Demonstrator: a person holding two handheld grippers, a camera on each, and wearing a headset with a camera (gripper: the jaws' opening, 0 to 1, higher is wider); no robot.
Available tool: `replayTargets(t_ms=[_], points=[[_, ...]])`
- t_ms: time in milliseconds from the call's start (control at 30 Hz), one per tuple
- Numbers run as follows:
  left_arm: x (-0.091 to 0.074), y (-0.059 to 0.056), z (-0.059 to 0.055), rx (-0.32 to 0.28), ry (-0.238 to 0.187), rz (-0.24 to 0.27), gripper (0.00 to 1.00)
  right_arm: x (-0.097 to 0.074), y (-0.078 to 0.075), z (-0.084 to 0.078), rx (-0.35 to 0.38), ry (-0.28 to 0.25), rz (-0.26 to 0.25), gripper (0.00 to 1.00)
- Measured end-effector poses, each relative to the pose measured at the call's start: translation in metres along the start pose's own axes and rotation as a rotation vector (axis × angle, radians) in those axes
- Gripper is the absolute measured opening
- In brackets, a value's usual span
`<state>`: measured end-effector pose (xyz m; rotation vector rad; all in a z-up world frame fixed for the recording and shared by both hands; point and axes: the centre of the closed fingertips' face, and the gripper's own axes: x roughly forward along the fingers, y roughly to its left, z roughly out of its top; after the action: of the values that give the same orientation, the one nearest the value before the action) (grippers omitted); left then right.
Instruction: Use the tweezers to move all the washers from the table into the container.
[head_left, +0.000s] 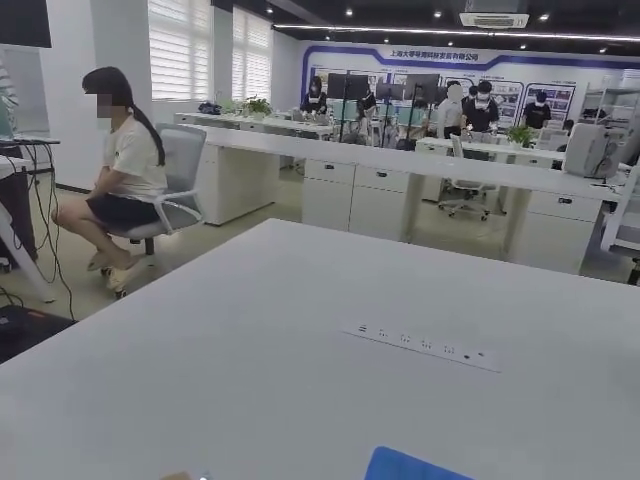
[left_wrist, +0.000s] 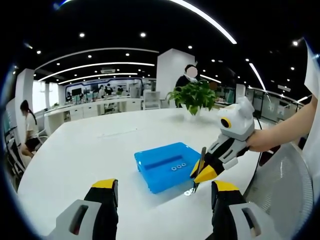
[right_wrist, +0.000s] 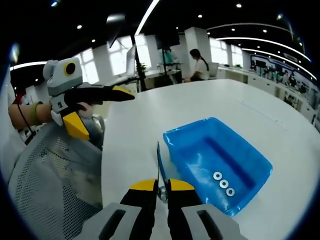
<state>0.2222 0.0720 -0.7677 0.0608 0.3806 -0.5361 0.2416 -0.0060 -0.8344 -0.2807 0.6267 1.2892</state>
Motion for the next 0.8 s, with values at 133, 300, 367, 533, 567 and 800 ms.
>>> replayTargets(t_ms=[133, 300, 367, 533, 567, 800], points=[[0.000, -0.001, 0.000, 0.004, 0.004, -0.003, 0.77, 0.001, 0.001, -0.001, -0.042, 0.001, -0.010, 0.03], [0.000, -0.001, 0.000, 0.007, 0.004, -0.004, 0.77, 0.002, -0.001, 0.002, -0.012, -0.028, -0.037, 0.03], [0.001, -0.001, -0.001, 0.008, 0.006, -0.005, 0.77, 0.001, -0.006, 0.002, 0.043, -0.048, -0.055, 0.03], [0.001, -0.002, -0.002, 0.015, 0.012, -0.008, 0.77, -0.001, -0.001, 0.002, 0.141, -0.076, -0.029, 0.03], [0.001, -0.002, -0.002, 0.016, 0.013, -0.008, 0.77, -0.001, 0.000, 0.003, 0.143, -0.077, -0.028, 0.03], [0.001, -0.002, -0.002, 0.016, 0.010, -0.009, 0.76, -0.008, 0.003, 0.021, 0.163, -0.131, -0.010, 0.03]])
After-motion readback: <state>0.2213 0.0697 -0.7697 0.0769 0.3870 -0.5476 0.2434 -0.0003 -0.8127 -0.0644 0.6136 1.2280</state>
